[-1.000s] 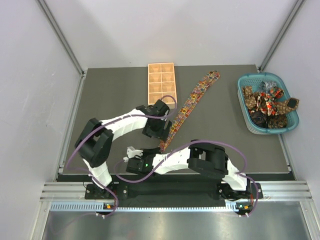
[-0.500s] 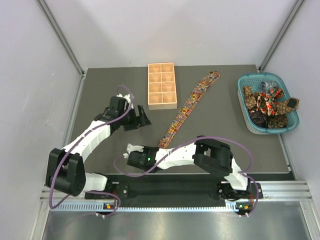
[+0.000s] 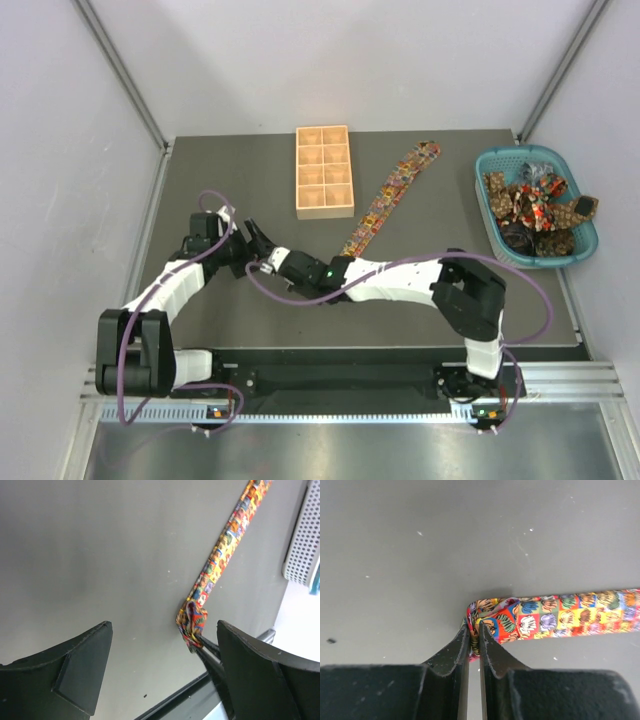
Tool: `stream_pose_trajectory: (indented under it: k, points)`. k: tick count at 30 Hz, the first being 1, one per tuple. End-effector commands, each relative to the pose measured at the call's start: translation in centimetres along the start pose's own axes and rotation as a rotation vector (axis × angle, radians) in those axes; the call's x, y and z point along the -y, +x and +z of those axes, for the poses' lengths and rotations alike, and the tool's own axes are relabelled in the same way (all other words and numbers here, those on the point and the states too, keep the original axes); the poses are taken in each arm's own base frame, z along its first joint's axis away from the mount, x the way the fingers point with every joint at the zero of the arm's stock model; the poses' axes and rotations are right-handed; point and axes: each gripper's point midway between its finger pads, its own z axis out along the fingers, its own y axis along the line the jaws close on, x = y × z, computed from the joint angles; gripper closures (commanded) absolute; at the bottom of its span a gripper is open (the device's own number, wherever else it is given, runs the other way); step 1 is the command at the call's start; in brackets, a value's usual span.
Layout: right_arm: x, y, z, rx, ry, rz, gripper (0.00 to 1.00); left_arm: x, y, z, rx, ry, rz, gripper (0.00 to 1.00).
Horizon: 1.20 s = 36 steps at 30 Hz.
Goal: Roll the ties
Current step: Roll the tie
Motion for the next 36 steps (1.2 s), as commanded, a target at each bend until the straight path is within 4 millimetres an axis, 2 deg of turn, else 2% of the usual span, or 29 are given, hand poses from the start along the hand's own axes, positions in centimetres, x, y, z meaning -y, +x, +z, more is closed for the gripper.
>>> stream_pose_trajectory:
  k: [1,3,4,6,7,9,10,12,13,15,19,26,32,36]
  points:
    - [-0.3,-2.4,-1.4,0.101,-0.187,0.132,1.0,1.4,-0.6,-0.1,0.024,0.082,0.048,0.1]
    - [0.5,-2.2,-1.2,0.103,-0.236,0.178,1.0,1.1,-0.3,-0.1,0.02,0.079,0.061,0.1]
    - [-0.2,-2.4,-1.4,0.112,-0.314,0.187,1.0,0.9,-0.3,-0.1,0.023,0.071,0.085,0.1]
    - [0.5,-2.3,-1.4,0.12,-0.38,0.26,1.0,0.4,0.2,-0.1,0.014,0.051,0.094,0.11]
    - [-0.2,-2.4,-1.8,0.128,-0.458,0.286,1.0,0.3,0.1,-0.1,0.028,0.038,0.107,0.11]
    - [0.9,-2.4,-1.6,0.149,-0.511,0.342,1.0,0.5,0.9,0.2,0.02,0.028,0.129,0.11]
    - [0.5,-2.6,-2.1,0.162,-0.579,0.357,1.0,0.7,1.1,0.3,0.023,0.024,0.149,0.12]
    - [1.3,-2.6,-2.1,0.173,-0.623,0.399,0.99,1.0,2.0,0.9,0.018,-0.002,0.204,0.12]
    - [0.9,-2.6,-2.5,0.178,-0.673,0.405,0.99,1.3,2.2,1.1,0.022,-0.005,0.229,0.12]
    - [1.6,-2.3,-2.2,0.174,-0.702,0.436,0.99,1.7,3.1,1.6,0.02,-0.024,0.284,0.14]
    - [2.0,-2.3,-2.9,0.197,-0.836,0.501,0.98,2.6,4.4,2.1,0.03,-0.041,0.396,0.14]
    - [2.6,-2.2,-2.8,0.205,-0.941,0.56,0.98,5.0,7.2,3.5,-0.006,-0.026,0.617,0.13]
    - [2.9,-1.9,-2.2,0.2,-1.017,0.617,1.0,6.3,7.3,4.2,0.036,-0.043,0.747,0.13]
    - [3.2,-1.9,-2.4,0.206,-1.052,0.64,1.0,7.5,7.8,3.7,0.045,0.032,0.812,0.13]
